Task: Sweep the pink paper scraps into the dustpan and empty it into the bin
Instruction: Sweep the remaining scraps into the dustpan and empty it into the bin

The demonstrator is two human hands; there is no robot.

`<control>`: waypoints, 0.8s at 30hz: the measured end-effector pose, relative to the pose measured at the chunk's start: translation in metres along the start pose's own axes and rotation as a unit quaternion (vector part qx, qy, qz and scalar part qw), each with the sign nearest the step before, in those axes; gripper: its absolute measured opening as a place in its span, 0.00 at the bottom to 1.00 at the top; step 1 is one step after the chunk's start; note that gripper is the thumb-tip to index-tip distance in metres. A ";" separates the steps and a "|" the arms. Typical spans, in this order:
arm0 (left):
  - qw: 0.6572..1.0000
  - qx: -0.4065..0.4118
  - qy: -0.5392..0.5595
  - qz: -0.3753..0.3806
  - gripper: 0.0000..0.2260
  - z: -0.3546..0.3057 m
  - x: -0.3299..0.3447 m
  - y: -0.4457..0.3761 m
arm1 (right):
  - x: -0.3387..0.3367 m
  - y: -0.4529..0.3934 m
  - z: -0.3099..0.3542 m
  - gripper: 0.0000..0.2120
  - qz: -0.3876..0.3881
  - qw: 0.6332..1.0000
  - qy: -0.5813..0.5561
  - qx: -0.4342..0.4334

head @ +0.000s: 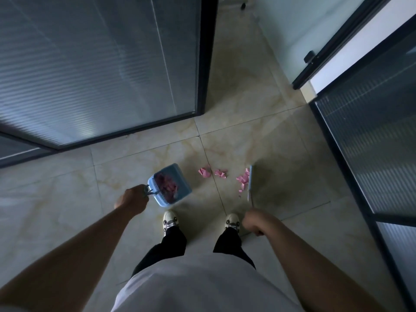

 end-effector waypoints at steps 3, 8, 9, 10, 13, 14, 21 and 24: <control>0.998 0.026 -0.040 0.037 0.13 0.006 -0.005 -0.021 | 0.009 -0.001 0.054 0.09 0.014 0.999 0.034 -0.004; 0.995 0.051 -0.059 0.056 0.13 0.007 -0.009 -0.049 | 0.028 0.004 0.109 0.15 -0.025 0.999 0.044 0.018; 0.995 0.050 -0.060 0.057 0.13 0.006 -0.010 -0.053 | 0.034 0.003 0.116 0.16 -0.036 0.998 0.053 0.014; 0.995 0.051 -0.063 0.056 0.13 0.004 -0.011 -0.057 | 0.038 0.005 0.123 0.17 -0.044 0.997 0.069 0.012; 0.994 0.059 -0.074 0.062 0.12 0.000 -0.014 -0.069 | 0.044 0.005 0.133 0.17 -0.060 0.993 0.102 0.010; 0.993 0.062 -0.078 0.065 0.12 0.000 -0.015 -0.072 | 0.045 0.006 0.136 0.16 -0.070 0.991 0.114 0.013; 0.991 0.055 -0.079 0.088 0.13 -0.003 -0.009 -0.072 | 0.051 0.029 0.144 0.17 -0.129 0.981 0.144 -0.025; 0.991 0.055 -0.076 0.098 0.12 -0.010 -0.008 -0.070 | 0.056 0.043 0.143 0.16 -0.139 0.985 0.098 -0.032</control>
Point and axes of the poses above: each hand's wrist, its own y-axis away from the middle knuckle, its own x-axis out of the palm, z = x × y, the point moved 1 cm from there along -y, towards the middle knuckle, and after that the axes turned 2 degrees about y, right-handed, at the moved point
